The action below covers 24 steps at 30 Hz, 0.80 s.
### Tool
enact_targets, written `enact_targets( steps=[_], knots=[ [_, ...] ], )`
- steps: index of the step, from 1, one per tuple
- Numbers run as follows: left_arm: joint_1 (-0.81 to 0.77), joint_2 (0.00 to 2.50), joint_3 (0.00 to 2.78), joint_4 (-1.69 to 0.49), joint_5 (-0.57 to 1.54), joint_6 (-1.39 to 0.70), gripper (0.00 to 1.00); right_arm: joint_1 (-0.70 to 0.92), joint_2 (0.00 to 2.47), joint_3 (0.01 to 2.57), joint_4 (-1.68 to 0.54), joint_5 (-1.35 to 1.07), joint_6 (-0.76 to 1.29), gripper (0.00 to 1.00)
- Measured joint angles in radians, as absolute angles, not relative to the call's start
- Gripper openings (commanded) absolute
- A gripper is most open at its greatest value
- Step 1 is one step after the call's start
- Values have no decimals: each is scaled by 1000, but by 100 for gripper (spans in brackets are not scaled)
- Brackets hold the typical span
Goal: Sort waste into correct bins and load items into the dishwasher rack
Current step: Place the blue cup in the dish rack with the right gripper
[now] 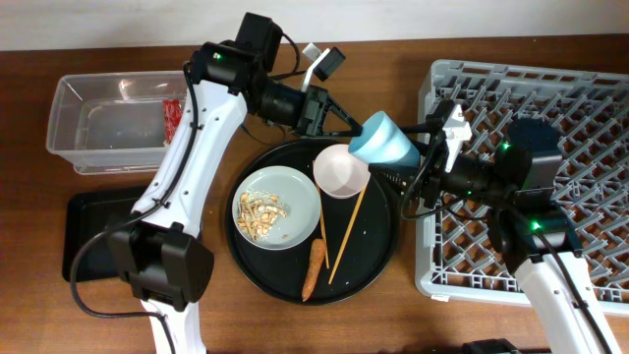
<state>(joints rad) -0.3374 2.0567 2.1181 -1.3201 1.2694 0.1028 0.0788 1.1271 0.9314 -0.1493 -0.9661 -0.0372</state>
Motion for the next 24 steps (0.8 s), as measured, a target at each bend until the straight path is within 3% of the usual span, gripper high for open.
enact_targets(
  steps=[2,8,11,15,17,19,24],
  knots=[
    [-337,2057,2118,-1319,1283,99,0,79,1127,931,-142,-966,-44,76],
    [-337,2057,2118,-1319,1295,88,0,79,1127,931,-77,-985,-55,77],
    [-337,2057,2118,-1319,1283,88,0,79,1127,931,-58,-1008,-54,67],
    [-337,2057,2119,-1319,1294,89,0,77,1127,930,5,-1031,-50,64],
    [-337,2057,2119,-1319,1295,89,17,76,1127,930,5,-1031,-49,63],
    [-337,2057,2119,-1320,1278,85,23,76,1127,931,6,-1047,-52,62],
    [-337,2057,2119,-1319,866,83,24,78,1125,933,-112,-950,-52,61]
  ],
)
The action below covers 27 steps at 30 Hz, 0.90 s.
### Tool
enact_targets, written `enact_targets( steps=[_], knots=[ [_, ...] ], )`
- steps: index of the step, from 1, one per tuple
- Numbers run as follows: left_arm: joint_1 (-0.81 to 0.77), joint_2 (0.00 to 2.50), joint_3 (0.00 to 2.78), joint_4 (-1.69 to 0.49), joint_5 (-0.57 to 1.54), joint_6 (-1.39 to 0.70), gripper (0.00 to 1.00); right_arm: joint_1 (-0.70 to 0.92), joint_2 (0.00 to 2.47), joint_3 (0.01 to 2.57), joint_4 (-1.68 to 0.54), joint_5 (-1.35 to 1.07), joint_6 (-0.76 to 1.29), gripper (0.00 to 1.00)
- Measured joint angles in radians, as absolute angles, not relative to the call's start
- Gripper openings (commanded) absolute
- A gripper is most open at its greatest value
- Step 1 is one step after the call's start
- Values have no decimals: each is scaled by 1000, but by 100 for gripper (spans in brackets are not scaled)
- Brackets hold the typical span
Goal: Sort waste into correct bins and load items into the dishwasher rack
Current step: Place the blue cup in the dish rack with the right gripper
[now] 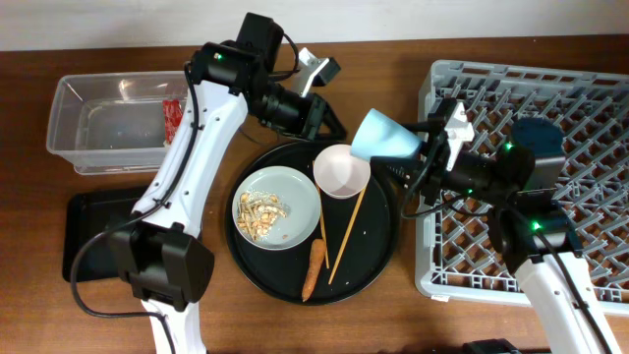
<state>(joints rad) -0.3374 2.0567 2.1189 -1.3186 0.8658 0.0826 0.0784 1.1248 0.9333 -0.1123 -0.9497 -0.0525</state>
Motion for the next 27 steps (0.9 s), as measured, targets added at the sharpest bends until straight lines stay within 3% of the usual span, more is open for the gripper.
enact_targets(
  steps=[4,10,13,18,24,27],
  knots=[
    [-268,2024,2119,-1336,451,30,24,53,1126,934,-263,-826,-52,57],
    [-122,1872,2119,-1438,44,-62,24,-145,1130,1129,-870,-519,-51,55],
    [-110,1866,2119,-1458,-9,-76,24,-260,1124,1275,-1097,-293,-51,55],
    [-109,1866,2119,-1457,-27,-77,24,-498,1163,1295,-1134,-64,1,54],
    [-109,1866,2119,-1459,-26,-77,24,-718,1419,1296,-1136,-17,82,52],
    [-109,1866,2119,-1464,-26,-77,24,-734,1467,1298,-1148,-15,106,52]
  ],
)
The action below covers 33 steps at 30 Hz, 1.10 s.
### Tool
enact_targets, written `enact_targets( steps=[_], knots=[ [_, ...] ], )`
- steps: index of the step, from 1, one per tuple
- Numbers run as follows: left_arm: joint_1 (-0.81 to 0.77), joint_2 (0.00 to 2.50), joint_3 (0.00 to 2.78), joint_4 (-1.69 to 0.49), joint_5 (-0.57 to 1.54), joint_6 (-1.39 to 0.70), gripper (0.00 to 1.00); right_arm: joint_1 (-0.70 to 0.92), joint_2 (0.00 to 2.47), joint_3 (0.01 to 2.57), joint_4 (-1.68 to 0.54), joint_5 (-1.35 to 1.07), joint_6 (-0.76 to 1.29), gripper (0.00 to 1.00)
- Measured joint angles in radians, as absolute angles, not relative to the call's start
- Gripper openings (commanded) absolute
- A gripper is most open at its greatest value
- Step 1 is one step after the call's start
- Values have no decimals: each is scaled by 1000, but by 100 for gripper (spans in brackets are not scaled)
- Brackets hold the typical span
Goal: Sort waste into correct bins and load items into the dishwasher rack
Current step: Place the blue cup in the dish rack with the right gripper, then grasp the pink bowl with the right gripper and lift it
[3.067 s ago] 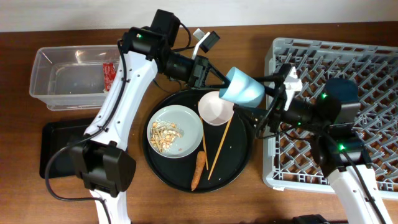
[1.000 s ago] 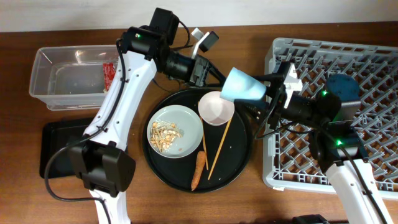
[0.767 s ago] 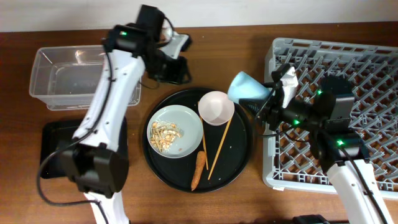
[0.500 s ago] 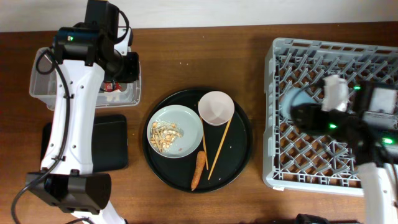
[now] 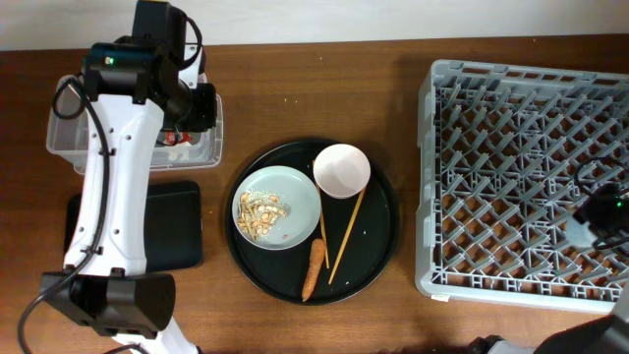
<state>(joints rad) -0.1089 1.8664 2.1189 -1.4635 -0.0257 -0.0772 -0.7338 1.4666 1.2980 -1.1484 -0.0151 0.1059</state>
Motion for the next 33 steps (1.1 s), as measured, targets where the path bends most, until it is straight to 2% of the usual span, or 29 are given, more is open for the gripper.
enact_targets(
  steps=[6,11,13,16,18,21,24,27,29,33],
  knots=[
    [-109,1866,2119,-1467,-26,-77,24,-734,1563,1298,-1157,-5,109,56],
    [-109,1866,2119,-1470,-26,-77,27,-734,1616,1298,-1164,0,114,82],
    [-109,1866,2119,-1470,-26,-78,33,-734,1621,1298,-1164,1,117,84],
    [-109,1866,2119,-1476,-26,-86,48,-734,1621,1298,-1174,-28,117,82],
    [-109,1866,2119,-1481,-23,-92,63,-734,1620,1298,-1177,-73,119,81],
    [-109,1866,2119,-1485,-23,-96,78,-719,1598,1345,-1221,-130,119,81],
    [-109,1866,2119,-1496,-23,-98,81,-562,1504,1485,-1248,-210,87,81],
    [-109,1866,2119,-1504,-23,-98,83,-234,1448,1542,-1187,-278,61,78],
    [-109,1866,2119,-1506,-23,-98,83,-4,1488,1541,-1121,-298,51,76],
    [-109,1866,2119,-1515,-23,-98,84,257,1633,1541,-996,-250,89,69]
  ],
)
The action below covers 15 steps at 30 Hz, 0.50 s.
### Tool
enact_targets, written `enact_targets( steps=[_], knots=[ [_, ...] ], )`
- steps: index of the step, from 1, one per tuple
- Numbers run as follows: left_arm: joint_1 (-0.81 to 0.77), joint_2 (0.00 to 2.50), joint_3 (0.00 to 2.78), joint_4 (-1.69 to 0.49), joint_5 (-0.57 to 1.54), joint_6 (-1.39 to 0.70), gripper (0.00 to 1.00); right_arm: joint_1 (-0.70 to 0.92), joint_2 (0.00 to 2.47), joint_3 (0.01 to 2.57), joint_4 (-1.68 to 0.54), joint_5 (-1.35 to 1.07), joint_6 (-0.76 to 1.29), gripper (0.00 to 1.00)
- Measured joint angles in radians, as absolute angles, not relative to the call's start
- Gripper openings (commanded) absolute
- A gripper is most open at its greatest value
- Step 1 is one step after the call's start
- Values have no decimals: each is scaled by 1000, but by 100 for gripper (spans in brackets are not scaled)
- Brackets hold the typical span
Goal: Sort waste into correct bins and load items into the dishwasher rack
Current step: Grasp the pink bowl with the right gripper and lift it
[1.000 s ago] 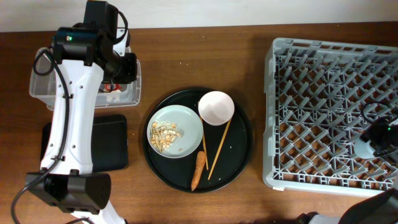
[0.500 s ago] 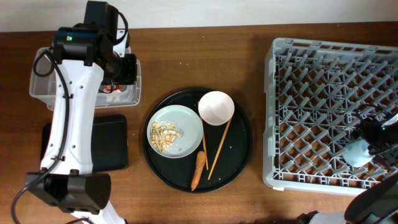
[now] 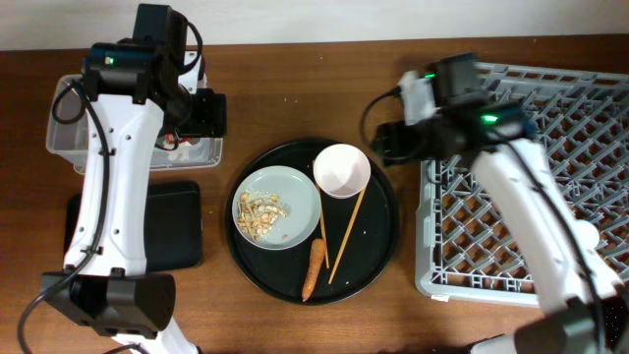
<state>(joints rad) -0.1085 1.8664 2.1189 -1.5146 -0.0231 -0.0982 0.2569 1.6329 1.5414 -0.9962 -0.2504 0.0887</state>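
On a round black tray [image 3: 378, 258] sit a pale green plate [image 3: 295, 192] with food scraps [image 3: 259, 212], a white cup [image 3: 341, 170], a pair of chopsticks [image 3: 344, 236] and a carrot [image 3: 313, 270]. My right gripper [image 3: 385, 144] hovers at the tray's right rim, just right of the white cup. Its dark fingers blend into the tray, so their state is unclear. My left gripper [image 3: 204, 112] hangs over the right end of the clear bin [image 3: 74, 128]. Its jaws are not readable from above.
The grey dishwasher rack [image 3: 462, 236] fills the right side, with a pale rounded object [image 3: 587, 236] in its right part. A red wrapper [image 3: 175, 110] lies in the clear bin. A flat black bin [image 3: 177, 231] sits below it, under the left arm.
My right arm has come from the far right edge of the rack to the tray's right rim beside the white cup. My left gripper has stayed over the clear bin, shifted slightly right.
Both grippers met at a blue cup above the tray's top right. Then the left had drawn back while the right held the cup. Later the left was over the clear bin and the right far over the rack. The right now sits by the white cup without the blue one.
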Motion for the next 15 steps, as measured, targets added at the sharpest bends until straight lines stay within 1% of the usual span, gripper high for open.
enact_targets(
  steps=[2,5,8,10,11,12,13,14,15],
  knots=[
    [-109,1866,2119,-1515,-23,-98,84,328,1737,1541,-944,-184,135,64],
    [-109,1866,2119,-1515,-23,-98,84,371,1871,1541,-912,-81,229,51],
    [-109,1866,2119,-1515,-23,-98,84,371,1958,1541,-904,-37,274,46],
    [-109,1866,2119,-1517,-23,-98,84,371,2005,1541,-907,-26,288,34],
    [-109,1866,2119,-1518,-23,-98,84,371,2023,1541,-907,-26,290,26],
    [-109,1866,2119,-1519,-23,-98,84,371,2049,1541,-907,-27,293,21],
    [-109,1866,2119,-1519,-23,-98,83,371,2067,1541,-906,-27,298,11],
    [-109,1866,2119,-1519,-23,-98,83,371,2074,1541,-903,-27,297,4],
    [-109,1866,2119,-1519,-23,-98,83,371,2074,1541,-896,-27,306,4]
  ],
)
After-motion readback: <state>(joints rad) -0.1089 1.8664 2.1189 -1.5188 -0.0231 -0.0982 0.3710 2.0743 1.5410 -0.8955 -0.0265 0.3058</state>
